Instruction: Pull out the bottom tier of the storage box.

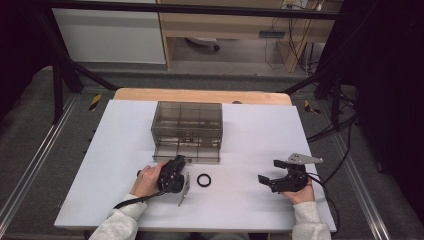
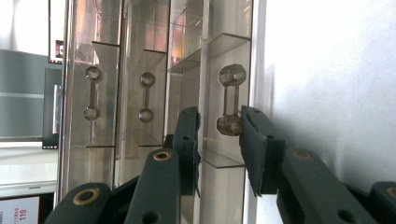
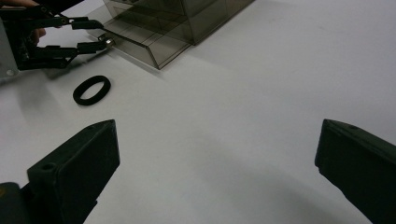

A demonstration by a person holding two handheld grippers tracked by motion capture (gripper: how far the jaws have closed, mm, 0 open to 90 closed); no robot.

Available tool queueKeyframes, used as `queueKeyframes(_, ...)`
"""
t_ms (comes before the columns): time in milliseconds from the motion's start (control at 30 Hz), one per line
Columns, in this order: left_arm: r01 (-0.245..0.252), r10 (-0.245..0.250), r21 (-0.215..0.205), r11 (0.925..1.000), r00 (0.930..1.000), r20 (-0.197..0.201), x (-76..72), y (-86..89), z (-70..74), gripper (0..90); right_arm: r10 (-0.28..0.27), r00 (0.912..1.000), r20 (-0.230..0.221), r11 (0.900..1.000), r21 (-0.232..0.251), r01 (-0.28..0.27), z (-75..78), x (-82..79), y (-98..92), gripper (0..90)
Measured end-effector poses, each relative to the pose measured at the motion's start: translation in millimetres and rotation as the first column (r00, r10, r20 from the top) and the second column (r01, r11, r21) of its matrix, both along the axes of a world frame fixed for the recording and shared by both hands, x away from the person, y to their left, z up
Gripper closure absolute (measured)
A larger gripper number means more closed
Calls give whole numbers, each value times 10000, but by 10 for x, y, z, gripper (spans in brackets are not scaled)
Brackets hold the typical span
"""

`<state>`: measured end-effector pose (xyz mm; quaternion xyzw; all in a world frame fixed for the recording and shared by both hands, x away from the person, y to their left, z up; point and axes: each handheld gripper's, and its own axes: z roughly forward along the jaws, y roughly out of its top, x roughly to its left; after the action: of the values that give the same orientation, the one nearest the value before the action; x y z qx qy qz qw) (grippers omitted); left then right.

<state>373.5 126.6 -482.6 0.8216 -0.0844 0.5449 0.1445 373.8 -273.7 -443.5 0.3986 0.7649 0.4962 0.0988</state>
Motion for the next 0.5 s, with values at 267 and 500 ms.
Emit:
queueKeyframes(267, 44, -45, -59, 10000, 10000, -30, -20, 4, -2, 681, -2, 10000, 13, 10000, 3, 2, 1, 0, -1, 4)
queueKeyframes(500, 52, -52, 24, 10000, 10000, -34, -49, 11, 5, 680, -3, 10000, 15, 10000, 6, 3, 1, 0, -1, 4)
